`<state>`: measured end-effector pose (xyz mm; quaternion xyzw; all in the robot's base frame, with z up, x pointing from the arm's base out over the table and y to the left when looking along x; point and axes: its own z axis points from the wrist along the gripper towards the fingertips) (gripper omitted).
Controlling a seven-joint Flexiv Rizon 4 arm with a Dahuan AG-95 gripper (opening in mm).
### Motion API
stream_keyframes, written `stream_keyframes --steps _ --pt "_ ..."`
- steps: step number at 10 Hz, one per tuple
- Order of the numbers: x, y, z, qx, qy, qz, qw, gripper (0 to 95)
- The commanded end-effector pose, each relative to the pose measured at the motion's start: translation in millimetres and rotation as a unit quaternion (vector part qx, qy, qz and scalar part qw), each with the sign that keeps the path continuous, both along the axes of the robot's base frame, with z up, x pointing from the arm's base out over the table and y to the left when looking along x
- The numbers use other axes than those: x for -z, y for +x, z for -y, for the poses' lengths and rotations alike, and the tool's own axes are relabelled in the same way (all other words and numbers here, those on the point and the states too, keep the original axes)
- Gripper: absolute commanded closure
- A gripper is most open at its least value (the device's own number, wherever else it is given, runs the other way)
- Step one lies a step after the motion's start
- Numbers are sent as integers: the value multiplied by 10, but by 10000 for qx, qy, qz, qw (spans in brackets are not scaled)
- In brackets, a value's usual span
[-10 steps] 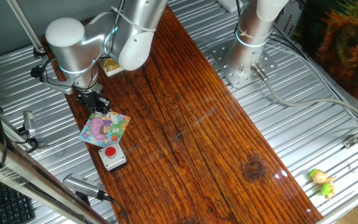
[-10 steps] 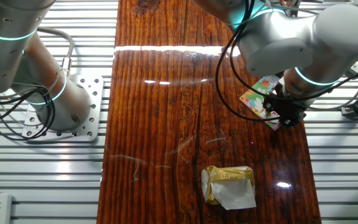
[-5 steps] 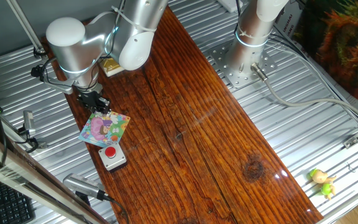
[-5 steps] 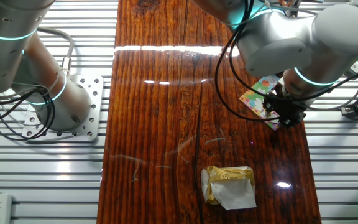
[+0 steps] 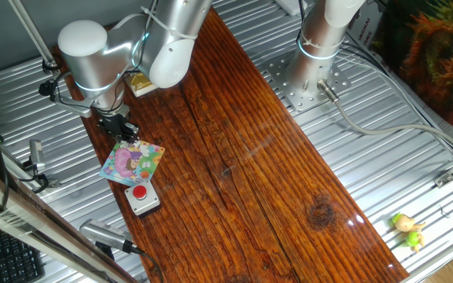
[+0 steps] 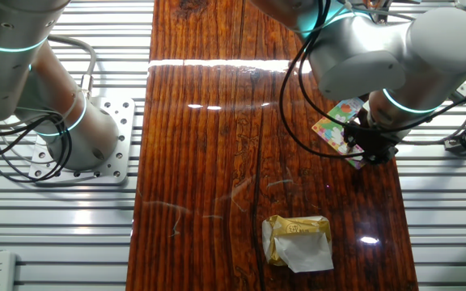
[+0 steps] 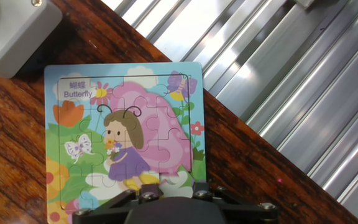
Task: Assemble one piece of a puzzle
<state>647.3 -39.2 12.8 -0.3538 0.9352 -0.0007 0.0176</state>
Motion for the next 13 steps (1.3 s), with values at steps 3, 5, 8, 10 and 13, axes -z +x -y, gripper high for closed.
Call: stream_keyframes --steps 3,5,8,10,13 --pt "-11 -3 7 40 36 4 10000 760" --pt "-14 -2 8 69 28 2 10000 760" --pt "-52 -1 9 121 28 -9 9999 760" --pt "-84 1 10 192 25 -20 9998 760" --pt "-99 2 9 294 26 -19 9996 760"
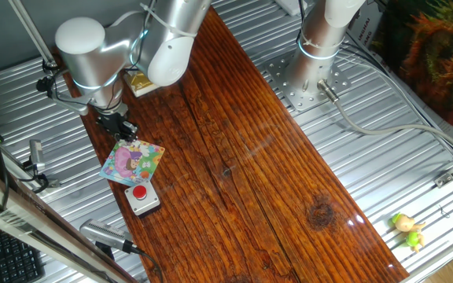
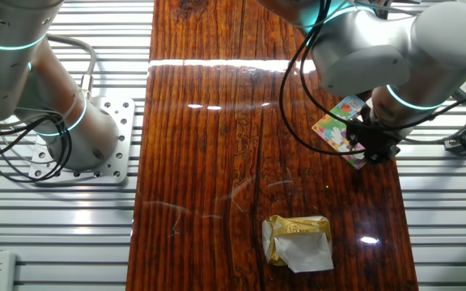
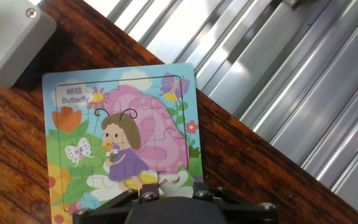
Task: Assemble one piece of a puzzle
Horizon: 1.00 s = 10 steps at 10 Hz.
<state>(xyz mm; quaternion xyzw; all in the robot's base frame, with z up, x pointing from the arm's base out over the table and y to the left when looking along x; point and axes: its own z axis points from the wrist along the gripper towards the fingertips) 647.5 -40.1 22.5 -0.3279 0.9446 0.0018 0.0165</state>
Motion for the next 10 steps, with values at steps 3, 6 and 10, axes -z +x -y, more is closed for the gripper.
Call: stream_keyframes --steps 3,6,10 --pt "-6 0 0 217 15 25 9998 760" --pt "-12 6 -2 476 30 49 9988 760" --pt "-13 7 -3 990 71 58 9950 760"
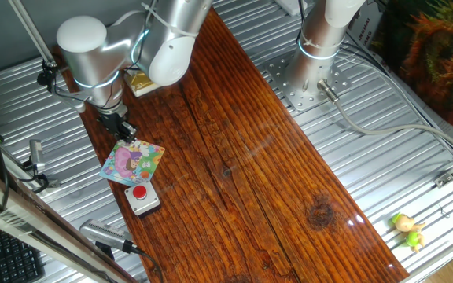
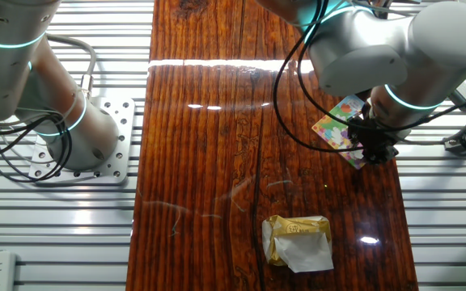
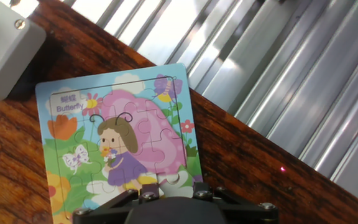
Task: Assemble one piece of a puzzle
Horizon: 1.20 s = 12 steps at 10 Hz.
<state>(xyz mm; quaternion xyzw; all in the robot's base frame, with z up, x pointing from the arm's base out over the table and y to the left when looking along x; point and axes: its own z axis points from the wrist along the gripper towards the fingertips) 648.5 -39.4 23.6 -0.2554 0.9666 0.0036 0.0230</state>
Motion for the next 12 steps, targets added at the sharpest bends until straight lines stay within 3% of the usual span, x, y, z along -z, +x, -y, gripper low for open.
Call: stream_keyframes --steps 1,12 --pt "-1 -3 4 359 39 0 9993 760" --pt "4 4 -4 1347 117 -14 9908 760"
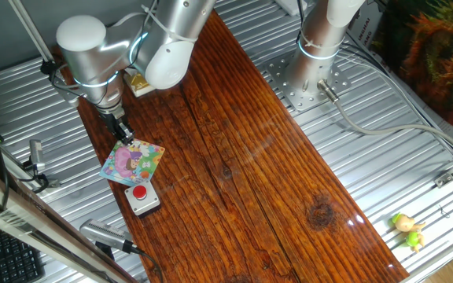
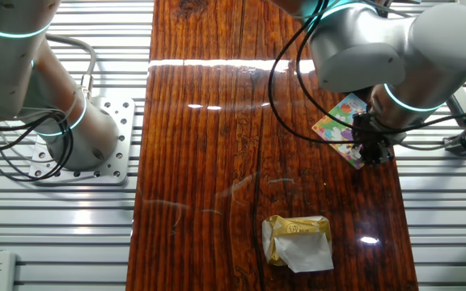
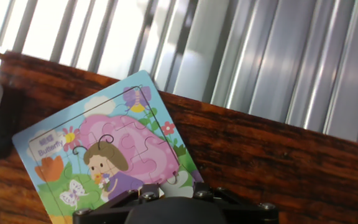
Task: Assemble one piece of a puzzle
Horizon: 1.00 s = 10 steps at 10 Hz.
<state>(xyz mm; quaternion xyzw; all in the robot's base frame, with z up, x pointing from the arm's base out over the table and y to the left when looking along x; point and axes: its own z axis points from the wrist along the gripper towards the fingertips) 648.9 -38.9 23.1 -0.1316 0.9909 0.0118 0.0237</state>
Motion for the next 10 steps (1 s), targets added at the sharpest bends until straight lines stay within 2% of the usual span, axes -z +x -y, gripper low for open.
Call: stream_keyframes --steps 1,5,9,10 --pt "-1 -1 1 232 27 13 9997 760" --pt "-1 0 0 647 98 -10 9979 760" --pt "20 2 -12 870 23 -11 9962 760" --pt "20 2 -12 890 22 -20 9960 950"
